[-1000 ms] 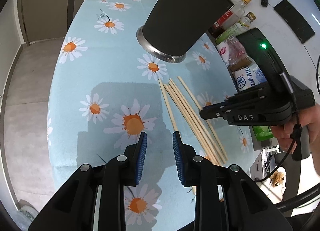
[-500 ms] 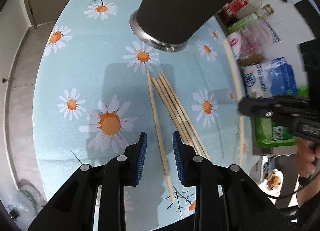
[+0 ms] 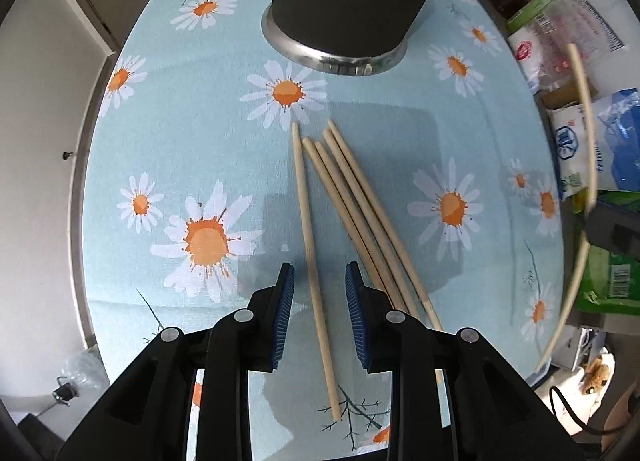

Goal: Organize utensils
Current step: 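Close the right tool on one wooden chopstick on the cloth, then grasp a chopstick with the left tool while the right tool lifts its chopstick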

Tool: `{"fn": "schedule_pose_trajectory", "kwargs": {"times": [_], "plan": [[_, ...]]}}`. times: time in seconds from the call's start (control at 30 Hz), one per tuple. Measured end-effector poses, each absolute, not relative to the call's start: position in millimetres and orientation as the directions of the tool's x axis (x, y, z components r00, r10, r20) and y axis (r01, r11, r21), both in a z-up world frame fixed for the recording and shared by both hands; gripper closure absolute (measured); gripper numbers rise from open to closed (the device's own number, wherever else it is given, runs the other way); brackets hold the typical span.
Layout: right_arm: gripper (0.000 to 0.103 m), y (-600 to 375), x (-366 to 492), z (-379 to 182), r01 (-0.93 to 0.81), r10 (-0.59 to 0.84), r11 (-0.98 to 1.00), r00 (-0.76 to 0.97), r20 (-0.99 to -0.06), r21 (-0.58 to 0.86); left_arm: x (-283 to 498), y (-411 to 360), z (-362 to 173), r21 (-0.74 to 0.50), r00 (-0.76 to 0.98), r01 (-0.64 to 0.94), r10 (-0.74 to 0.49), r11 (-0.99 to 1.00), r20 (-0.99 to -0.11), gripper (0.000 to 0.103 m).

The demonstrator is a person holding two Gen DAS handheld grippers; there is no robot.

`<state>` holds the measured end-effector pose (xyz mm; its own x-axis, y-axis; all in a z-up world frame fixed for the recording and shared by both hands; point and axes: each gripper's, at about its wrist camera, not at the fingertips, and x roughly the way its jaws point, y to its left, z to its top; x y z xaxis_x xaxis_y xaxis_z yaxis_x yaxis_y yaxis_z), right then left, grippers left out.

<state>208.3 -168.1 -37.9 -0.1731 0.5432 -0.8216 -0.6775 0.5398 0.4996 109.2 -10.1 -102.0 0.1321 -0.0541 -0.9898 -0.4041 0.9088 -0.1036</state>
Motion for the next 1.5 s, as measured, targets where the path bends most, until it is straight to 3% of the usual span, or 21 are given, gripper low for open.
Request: {"fn": "schedule_pose_trajectory", "kwargs": {"times": [0.2,0.33,0.43,0.77,1.0,1.5], "plan": [[0.097,-171.6,208.4,-39.5,-0.678,0.556,0.519,-0.194,-0.808,0.52,116.7,-14.6,-103.2,-0.067,0.106,-0.42,-0.024,0.905,-0.994,0.078],[0.097,-171.8,211.6,-45.4,-0.669,0.556,0.518,-0.211,-0.804,0.533,121.4,-9.6,-102.9,-0.045,0.1,-0.431,-0.002,0.901,-0.995,0.095],[0.097,-168.5,214.2,-48.1,-0.665,0.559,0.515,-0.218,-0.8,0.541,118.4,-5.2,-103.5,-0.059,0.109,-0.44,-0.012,0.896,-0.994,0.099],[0.097,-144.7,214.0,-61.0,-0.64,0.549,0.534,-0.235,-0.802,0.553,101.3,29.1,-103.6,-0.168,0.177,-0.452,-0.097,0.876,-0.979,0.099],[0.097,-125.4,205.1,-52.5,-0.624,0.557,0.566,-0.192,-0.808,0.539,88.8,59.7,-73.7,-0.284,0.307,-0.406,-0.163,0.869,-0.938,0.099],[0.097,-116.3,195.7,13.0,-0.675,0.672,0.53,-0.036,-0.74,0.514,75.2,68.3,30.6,-0.437,0.627,-0.107,-0.28,0.893,-0.727,0.099]]}}
